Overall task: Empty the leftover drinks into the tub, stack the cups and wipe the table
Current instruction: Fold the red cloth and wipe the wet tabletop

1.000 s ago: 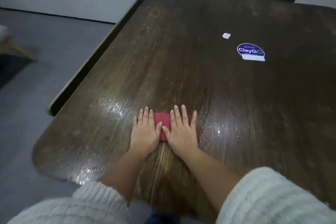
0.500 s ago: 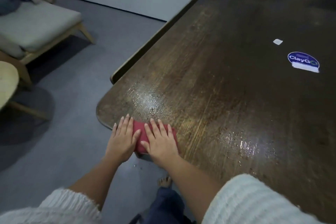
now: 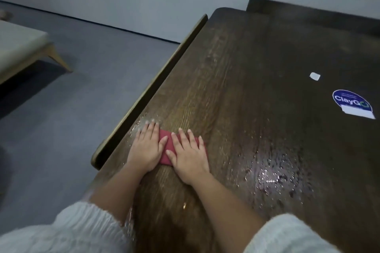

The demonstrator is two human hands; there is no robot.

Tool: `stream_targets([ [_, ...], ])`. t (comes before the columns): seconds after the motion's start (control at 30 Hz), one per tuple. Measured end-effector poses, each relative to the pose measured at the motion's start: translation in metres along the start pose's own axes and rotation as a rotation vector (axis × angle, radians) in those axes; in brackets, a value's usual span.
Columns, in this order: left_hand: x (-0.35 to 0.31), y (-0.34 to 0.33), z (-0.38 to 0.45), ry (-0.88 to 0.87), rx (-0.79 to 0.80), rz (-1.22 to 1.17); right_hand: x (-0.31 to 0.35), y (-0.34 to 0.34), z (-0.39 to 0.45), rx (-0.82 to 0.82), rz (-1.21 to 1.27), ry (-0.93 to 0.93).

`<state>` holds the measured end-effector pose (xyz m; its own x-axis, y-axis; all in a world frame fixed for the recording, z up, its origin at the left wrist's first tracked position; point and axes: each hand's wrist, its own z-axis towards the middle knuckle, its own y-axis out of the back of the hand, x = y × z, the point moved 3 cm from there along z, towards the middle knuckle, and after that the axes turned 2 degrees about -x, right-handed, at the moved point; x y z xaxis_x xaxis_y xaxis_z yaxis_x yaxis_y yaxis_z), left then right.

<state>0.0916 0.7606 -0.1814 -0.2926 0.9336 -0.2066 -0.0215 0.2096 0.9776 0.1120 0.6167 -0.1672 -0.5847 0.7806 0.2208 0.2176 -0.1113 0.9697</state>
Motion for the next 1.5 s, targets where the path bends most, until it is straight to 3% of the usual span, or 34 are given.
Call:
stream_targets([
  [0.23, -0.028, 0.0, 0.145, -0.163, 0.033, 0.029, -0.067, 0.029, 0.11, -0.003, -0.028, -0.104],
  [0.6, -0.085, -0.005, 0.322, -0.204, 0.033, 0.024, -0.178, 0.06, 0.254, -0.081, -0.058, -0.193],
  [0.8, -0.096, -0.008, 0.376, -0.229, 0.008, 0.043, -0.207, 0.068, 0.301, -0.117, -0.078, -0.206],
  [1.0, -0.079, -0.001, 0.342, -0.256, -0.003, 0.271, -0.184, 0.061, 0.284, -0.072, -0.074, -0.218],
  [1.27, -0.031, 0.01, 0.221, -0.17, 0.006, 0.451, -0.097, 0.038, 0.201, -0.014, -0.062, -0.105],
  [1.5, 0.01, 0.013, 0.077, -0.135, -0.021, 0.227, -0.019, 0.019, 0.087, 0.053, -0.044, 0.002],
])
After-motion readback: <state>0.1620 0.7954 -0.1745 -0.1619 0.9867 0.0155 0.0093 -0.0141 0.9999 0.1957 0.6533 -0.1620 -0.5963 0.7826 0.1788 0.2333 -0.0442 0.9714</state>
